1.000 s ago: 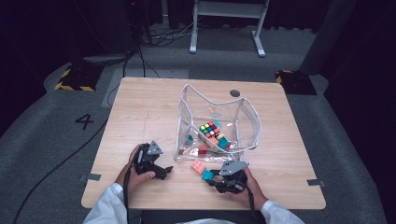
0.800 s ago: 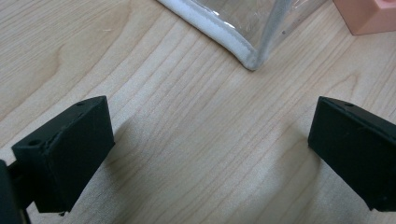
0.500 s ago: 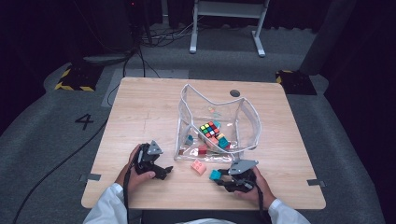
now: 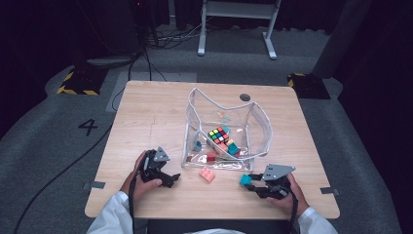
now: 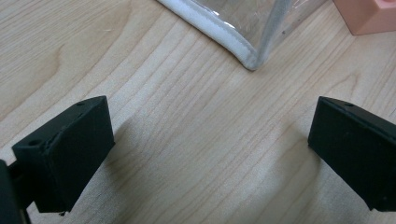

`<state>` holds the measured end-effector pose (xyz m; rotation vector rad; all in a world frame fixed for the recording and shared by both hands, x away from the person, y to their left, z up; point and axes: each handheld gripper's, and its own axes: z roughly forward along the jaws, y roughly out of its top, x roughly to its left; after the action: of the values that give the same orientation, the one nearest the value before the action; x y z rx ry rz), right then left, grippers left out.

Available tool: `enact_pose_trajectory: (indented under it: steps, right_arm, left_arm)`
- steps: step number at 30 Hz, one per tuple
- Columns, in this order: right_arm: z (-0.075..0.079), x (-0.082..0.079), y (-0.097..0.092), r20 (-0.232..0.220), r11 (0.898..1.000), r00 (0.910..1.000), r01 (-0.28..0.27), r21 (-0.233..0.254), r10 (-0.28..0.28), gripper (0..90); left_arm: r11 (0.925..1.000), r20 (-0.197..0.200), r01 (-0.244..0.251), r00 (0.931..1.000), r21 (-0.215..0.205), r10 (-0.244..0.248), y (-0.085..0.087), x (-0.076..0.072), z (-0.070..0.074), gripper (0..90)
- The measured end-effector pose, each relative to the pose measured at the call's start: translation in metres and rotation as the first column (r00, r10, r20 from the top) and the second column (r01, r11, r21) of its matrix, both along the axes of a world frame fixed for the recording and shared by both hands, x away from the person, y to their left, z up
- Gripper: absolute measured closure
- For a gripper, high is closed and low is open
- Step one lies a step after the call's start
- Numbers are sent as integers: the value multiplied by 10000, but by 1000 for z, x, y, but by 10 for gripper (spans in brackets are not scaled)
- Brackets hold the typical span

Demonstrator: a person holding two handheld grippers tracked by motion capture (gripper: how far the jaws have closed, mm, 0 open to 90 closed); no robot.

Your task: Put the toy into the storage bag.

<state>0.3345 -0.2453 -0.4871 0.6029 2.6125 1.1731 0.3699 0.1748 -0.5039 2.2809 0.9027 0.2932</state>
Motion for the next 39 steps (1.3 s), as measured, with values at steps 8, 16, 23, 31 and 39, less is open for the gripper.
enact_pose_trajectory:
  steps: [8,16,23,31,39]
  right_arm:
    - [6,7,-38,203,9960,9958,889,14,-889,595]
    - [13,21,-65,398,9820,9812,1889,49,-1890,596]
    - [22,30,-78,628,9719,9700,2337,273,-2350,596]
    - [45,47,-87,981,9617,9573,2665,639,-2718,596]
    - [80,71,-97,1406,9493,9392,3057,729,-3132,596]
  left_arm:
    - [10000,1,-1,10000,0,1,0,0,0,3]
    - [10000,-4,-2,10000,-3,2,0,0,0,3]
    - [10000,5,4,10000,2,-4,0,0,0,3]
    - [10000,7,6,10000,0,-6,0,0,0,3]
    - [10000,-2,6,10000,13,-6,0,0,0,3]
